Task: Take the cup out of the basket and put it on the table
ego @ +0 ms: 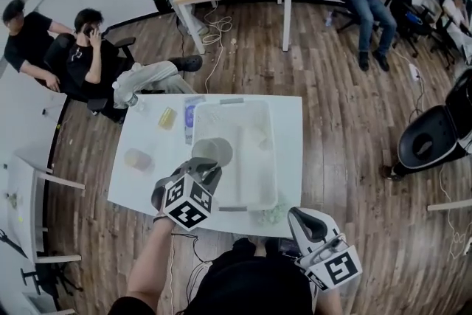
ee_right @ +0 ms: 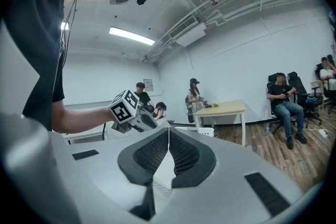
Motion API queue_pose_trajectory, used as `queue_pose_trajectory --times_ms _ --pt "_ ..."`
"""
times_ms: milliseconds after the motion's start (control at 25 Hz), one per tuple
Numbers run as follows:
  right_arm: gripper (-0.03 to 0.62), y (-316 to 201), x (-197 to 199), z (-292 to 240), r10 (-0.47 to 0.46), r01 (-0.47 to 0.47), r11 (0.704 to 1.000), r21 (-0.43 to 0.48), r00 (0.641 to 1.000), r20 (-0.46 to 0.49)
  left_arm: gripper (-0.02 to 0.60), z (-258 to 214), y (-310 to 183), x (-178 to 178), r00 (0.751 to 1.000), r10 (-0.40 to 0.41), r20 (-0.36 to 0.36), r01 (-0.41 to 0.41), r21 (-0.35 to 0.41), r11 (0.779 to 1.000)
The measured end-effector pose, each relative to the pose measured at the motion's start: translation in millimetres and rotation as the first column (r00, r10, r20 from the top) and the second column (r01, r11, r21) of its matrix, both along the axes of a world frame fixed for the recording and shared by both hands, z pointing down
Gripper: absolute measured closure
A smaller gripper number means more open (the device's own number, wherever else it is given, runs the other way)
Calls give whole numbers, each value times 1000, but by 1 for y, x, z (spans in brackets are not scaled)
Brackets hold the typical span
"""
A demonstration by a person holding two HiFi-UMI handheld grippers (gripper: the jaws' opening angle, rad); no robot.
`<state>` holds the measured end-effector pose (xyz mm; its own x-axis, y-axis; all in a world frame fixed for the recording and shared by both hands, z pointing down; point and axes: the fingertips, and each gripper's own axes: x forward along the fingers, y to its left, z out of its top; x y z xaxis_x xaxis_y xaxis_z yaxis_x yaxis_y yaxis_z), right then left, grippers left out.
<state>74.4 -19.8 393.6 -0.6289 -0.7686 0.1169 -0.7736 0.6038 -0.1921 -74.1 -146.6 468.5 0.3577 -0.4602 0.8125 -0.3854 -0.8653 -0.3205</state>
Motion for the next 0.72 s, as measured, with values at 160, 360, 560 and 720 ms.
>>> queue_pose_trajectory --times_ms 160,360,560,720 --pt "568 0 -30 -3 -50 51 999 11 999 -7 545 -4 7 -51 997 -77 18 77 21 997" --pt "568 -4 -70 -9 -119 119 993 22 993 -17 545 2 18 -125 977 -208 33 208 16 978" --pt "568 -10 -106 -8 -181 181 983 17 983 -33 543 29 32 -198 937 -346 43 347 -26 937" --pt "568 -17 -132 -9 -223 223 975 6 974 -51 541 61 42 -251 896 -436 79 441 -70 895"
